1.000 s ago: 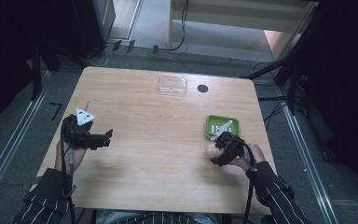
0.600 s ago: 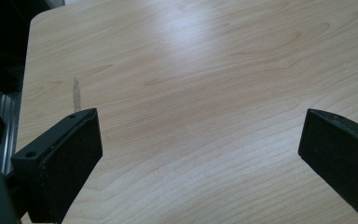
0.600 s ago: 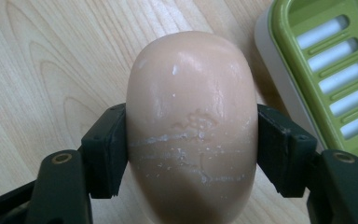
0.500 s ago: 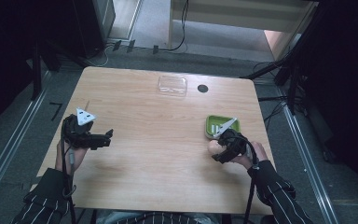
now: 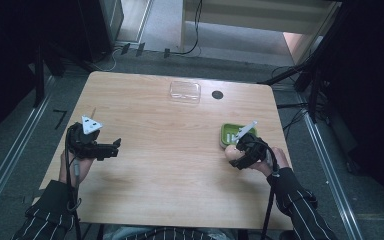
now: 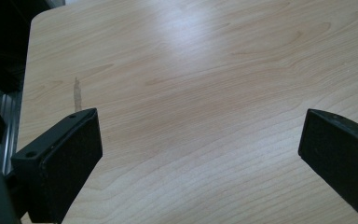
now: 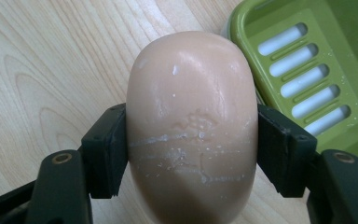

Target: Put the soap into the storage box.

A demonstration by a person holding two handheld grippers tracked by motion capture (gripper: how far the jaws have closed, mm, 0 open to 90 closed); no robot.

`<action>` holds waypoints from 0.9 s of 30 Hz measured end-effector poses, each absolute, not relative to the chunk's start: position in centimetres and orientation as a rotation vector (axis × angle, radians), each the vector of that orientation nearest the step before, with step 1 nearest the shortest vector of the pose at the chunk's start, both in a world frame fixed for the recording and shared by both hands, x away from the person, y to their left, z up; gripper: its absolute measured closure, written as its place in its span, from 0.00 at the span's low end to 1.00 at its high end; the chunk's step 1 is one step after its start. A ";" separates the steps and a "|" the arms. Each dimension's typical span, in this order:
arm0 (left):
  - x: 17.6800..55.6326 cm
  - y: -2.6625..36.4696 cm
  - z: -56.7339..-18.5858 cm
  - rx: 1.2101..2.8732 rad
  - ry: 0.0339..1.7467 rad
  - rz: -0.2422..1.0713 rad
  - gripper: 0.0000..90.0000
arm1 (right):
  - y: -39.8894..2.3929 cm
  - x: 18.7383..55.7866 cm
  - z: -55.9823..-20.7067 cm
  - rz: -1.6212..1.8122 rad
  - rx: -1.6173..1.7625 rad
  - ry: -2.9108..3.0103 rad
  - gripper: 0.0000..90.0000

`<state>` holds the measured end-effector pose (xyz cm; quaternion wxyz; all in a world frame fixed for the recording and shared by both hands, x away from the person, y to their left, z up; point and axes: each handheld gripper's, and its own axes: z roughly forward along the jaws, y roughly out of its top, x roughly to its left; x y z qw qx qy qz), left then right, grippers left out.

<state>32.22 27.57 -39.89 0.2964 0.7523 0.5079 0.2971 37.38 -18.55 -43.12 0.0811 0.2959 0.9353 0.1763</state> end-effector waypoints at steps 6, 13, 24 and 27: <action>32.2 27.5 -39.9 2.001 1.345 0.791 0.00 | -18.8 37.5 -42.8 0.532 0.886 2.779 0.37; 32.2 27.6 -39.9 2.000 1.346 0.791 0.00 | -19.0 37.5 -42.6 0.530 0.892 2.765 0.37; 32.3 27.6 -40.0 1.996 1.351 0.791 0.00 | -19.8 38.5 -41.6 0.562 0.907 2.724 0.37; 32.3 27.6 -39.9 1.998 1.350 0.791 0.00 | -20.0 38.7 -41.5 0.573 0.912 2.712 0.37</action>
